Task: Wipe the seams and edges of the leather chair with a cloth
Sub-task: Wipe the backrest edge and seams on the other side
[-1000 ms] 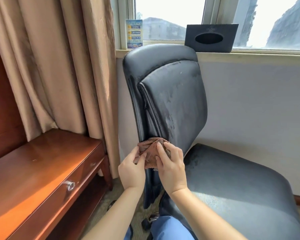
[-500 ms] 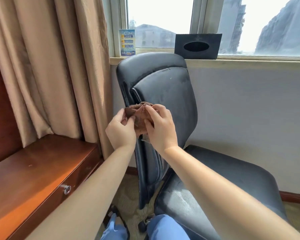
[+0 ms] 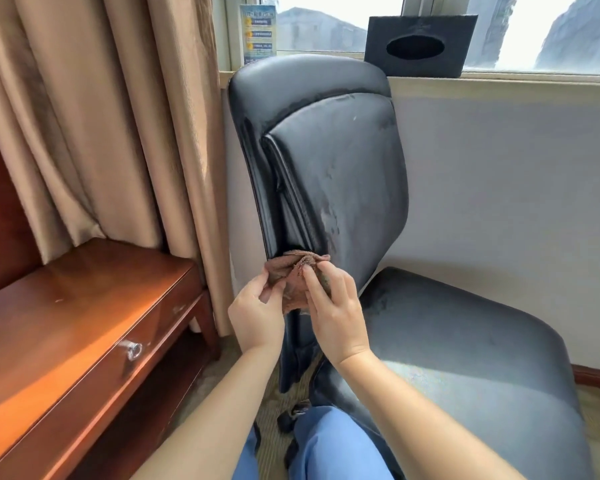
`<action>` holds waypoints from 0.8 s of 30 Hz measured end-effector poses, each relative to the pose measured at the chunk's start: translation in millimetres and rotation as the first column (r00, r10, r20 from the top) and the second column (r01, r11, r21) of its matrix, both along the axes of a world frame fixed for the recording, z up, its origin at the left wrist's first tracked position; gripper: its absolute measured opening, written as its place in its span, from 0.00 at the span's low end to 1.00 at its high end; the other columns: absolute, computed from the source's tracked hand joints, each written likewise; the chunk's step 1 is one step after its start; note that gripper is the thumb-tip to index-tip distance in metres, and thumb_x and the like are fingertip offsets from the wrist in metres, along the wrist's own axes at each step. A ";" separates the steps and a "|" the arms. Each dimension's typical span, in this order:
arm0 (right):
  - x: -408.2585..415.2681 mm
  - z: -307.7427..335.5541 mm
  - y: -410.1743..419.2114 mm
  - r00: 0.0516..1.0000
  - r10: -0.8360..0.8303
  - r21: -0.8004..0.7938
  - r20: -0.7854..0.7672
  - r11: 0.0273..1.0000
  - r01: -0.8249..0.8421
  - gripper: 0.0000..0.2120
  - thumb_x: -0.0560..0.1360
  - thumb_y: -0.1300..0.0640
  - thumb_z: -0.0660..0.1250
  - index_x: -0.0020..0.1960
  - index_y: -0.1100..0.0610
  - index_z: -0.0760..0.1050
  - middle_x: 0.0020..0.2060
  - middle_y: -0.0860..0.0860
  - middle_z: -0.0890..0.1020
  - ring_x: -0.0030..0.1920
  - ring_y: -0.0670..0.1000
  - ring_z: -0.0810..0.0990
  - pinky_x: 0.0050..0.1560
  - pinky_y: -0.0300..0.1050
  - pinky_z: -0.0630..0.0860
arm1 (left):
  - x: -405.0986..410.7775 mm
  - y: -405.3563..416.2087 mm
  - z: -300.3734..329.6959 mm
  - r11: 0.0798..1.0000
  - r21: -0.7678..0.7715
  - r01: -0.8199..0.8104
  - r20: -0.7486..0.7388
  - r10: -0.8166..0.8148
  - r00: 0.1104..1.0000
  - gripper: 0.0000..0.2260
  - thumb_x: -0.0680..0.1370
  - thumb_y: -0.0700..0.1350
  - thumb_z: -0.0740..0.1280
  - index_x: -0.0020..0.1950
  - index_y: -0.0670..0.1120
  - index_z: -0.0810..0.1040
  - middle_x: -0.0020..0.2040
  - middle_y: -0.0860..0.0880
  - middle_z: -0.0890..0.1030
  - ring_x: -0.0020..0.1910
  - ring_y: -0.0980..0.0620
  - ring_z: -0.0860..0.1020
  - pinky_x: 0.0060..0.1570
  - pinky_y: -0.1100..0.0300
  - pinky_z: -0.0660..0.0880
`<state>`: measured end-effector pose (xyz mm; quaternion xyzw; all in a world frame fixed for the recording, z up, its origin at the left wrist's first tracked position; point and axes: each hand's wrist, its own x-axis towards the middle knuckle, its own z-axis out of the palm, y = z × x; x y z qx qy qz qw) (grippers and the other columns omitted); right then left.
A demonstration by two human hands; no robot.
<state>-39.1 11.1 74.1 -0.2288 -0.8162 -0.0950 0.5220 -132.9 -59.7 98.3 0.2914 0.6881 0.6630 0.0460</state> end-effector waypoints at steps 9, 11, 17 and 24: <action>9.6 -50.8 -15.8 0.990 -0.122 -0.030 0.063 0.992 0.124 0.24 0.69 0.68 0.56 0.63 0.56 0.68 0.59 0.53 0.67 0.56 0.57 0.68 0.54 0.48 0.77 | 8.2 -7.3 -34.3 0.992 -0.127 0.013 0.093 -0.001 0.996 0.13 0.75 0.38 0.71 0.58 0.45 0.83 0.48 0.50 0.85 0.47 0.56 0.81 0.47 0.70 0.71; 11.1 -57.4 -18.1 0.987 -0.130 -0.043 0.090 0.990 0.134 0.25 0.68 0.69 0.56 0.63 0.56 0.69 0.59 0.53 0.67 0.55 0.57 0.68 0.52 0.48 0.77 | 10.1 -8.0 -37.7 0.993 -0.120 0.016 0.112 -0.003 0.994 0.12 0.75 0.36 0.70 0.57 0.45 0.84 0.45 0.52 0.84 0.46 0.56 0.81 0.47 0.67 0.71; 12.4 -52.2 -19.5 0.980 -0.137 -0.063 0.141 0.987 0.147 0.30 0.64 0.72 0.61 0.65 0.57 0.66 0.59 0.54 0.66 0.56 0.56 0.67 0.49 0.48 0.80 | 11.5 -11.8 -26.4 0.987 -0.156 0.033 0.051 -0.025 0.998 0.10 0.75 0.36 0.70 0.53 0.47 0.84 0.39 0.58 0.80 0.40 0.67 0.77 0.42 0.72 0.70; 11.3 -3.5 -26.3 0.996 0.012 -0.188 0.089 0.982 0.005 0.39 0.59 0.71 0.76 0.66 0.60 0.66 0.56 0.53 0.67 0.54 0.56 0.67 0.43 0.48 0.80 | 14.0 -15.1 18.1 0.998 -0.065 -0.002 -0.001 0.002 1.000 0.09 0.75 0.37 0.70 0.54 0.44 0.84 0.39 0.59 0.79 0.43 0.56 0.79 0.48 0.63 0.73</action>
